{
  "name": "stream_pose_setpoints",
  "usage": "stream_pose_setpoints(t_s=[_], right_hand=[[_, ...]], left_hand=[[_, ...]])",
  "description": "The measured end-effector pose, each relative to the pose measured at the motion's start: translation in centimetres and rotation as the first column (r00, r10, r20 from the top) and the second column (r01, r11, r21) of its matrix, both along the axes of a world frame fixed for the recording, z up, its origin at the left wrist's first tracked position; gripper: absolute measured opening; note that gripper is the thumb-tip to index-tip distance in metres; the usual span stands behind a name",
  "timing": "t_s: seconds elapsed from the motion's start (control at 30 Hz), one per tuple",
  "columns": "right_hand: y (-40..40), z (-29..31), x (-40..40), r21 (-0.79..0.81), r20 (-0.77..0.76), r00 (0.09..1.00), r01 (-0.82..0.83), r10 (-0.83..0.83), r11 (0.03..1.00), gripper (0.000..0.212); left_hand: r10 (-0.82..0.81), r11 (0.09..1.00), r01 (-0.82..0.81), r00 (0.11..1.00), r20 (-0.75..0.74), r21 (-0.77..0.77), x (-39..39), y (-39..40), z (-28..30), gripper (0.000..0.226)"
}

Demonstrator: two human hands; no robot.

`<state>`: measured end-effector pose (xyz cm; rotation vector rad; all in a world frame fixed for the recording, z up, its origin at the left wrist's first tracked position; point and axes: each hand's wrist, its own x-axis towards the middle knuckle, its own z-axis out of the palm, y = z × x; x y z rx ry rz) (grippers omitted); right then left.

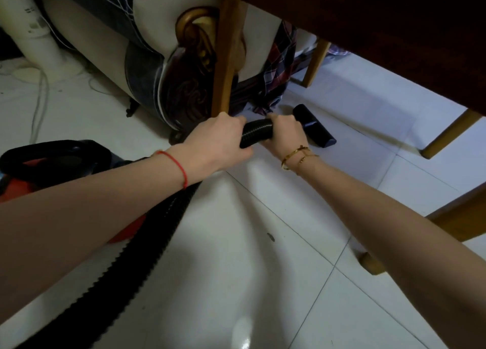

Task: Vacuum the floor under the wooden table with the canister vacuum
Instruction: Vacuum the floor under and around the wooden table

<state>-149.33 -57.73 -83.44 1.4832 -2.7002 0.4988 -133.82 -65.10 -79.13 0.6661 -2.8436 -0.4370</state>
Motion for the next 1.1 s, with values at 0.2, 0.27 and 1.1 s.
stream_pose_setpoints(t_s=[0.2,0.27,1.1], right_hand=[[-0.5,-0.6,-7.4,-0.006,0.062,0.996,0.066,-0.065,0.998,0.018],[-0.7,-0.9,-9.8,0.015,0.033,0.997,0.073,-0.074,0.997,0.016],[0.4,-4.8,-21.8,0.040,-0.106,0.965,0.246,-0.241,0.968,0.021]], left_hand=[[-0.009,0.999,0.009,1.000,-0.001,-0.033,-8.1,-0.2,-1.1,0.034],[-0.015,0.999,0.015,1.000,-0.006,-0.029,-10.6,-0.4,-1.6,0.034],[-0.031,0.986,0.025,0.999,-0.039,-0.164,-23.8,0.9,-6.3,0.040]])
